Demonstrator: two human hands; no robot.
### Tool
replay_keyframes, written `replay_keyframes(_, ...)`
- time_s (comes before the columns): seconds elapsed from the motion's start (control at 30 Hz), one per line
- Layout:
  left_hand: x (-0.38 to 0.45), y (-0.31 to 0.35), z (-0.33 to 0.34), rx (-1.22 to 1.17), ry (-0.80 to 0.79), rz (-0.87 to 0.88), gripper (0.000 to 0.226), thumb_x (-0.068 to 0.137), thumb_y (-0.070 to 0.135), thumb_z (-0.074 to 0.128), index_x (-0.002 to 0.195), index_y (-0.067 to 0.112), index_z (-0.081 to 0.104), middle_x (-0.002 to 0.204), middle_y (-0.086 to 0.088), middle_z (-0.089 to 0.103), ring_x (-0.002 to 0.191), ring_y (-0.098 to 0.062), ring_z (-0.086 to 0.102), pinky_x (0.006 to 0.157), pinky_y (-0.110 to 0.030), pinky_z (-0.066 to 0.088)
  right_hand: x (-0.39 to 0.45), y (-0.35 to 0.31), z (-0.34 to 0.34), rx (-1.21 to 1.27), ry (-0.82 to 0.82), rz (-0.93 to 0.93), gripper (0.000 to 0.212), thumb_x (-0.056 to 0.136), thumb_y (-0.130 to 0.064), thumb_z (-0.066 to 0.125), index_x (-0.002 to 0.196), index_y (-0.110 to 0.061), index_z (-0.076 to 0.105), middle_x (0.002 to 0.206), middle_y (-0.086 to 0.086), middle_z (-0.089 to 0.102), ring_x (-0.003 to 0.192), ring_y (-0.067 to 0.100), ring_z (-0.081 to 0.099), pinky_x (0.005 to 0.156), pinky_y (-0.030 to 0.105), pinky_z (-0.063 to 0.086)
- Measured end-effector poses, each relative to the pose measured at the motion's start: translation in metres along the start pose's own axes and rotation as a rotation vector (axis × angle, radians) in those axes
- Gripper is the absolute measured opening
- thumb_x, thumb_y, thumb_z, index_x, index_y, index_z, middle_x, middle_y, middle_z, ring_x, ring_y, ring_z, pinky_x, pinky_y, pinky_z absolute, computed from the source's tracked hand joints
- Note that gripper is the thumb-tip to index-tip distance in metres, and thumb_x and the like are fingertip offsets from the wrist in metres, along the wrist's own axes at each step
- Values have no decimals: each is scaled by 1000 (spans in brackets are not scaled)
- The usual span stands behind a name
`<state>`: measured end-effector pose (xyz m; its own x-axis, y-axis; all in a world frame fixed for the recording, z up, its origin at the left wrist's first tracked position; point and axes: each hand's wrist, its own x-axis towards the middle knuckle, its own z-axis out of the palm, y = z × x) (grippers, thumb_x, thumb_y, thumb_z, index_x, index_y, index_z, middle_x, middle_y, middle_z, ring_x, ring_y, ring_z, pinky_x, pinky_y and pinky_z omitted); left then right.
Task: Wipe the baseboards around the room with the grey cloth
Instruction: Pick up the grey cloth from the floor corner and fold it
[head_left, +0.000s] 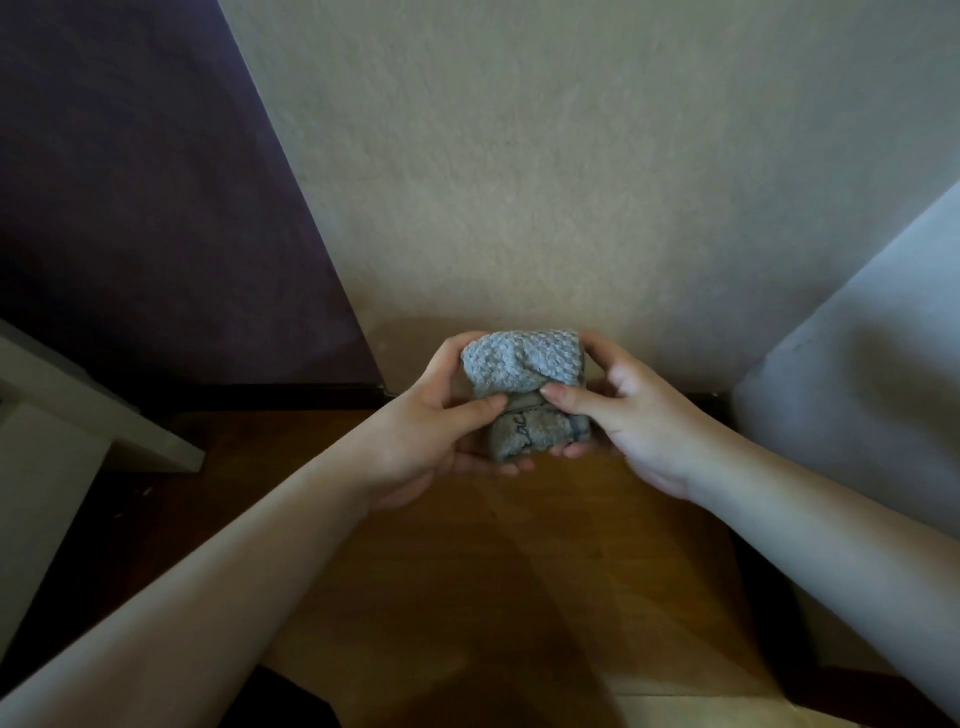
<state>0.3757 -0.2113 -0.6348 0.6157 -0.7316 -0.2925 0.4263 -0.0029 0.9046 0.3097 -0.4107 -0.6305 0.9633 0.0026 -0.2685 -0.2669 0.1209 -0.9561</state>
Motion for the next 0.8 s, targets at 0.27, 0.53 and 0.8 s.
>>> replay_keyframes(0.27,1,2,4,-35,84,288,36,92,-1,54,105,27,73,103,-4,73,72,-20,68,60,-23,54,-4,-2,-3,388,-117,88,44,79,-1,67,117,-23,65,114,11,71,103,31,70,73,31,59)
replay_keyframes(0.53,-5,10,0,358,116,529,53,88,-18,55,88,31,75,124,-5,61,107,-23,65,61,-25,54,-8,-4,5,284,-233,123,74,74,-52,77,136,-19,54,135,10,61,125,24,58,94,30,52)
replay_keyframes(0.8,-4,0,-6,179,-59,411,38,94,-4,43,110,21,68,129,-12,60,123,-34,57,103,-51,48,-7,-9,0,-170,-88,-3,64,69,-43,77,126,-18,60,113,-1,73,103,15,69,83,27,55)
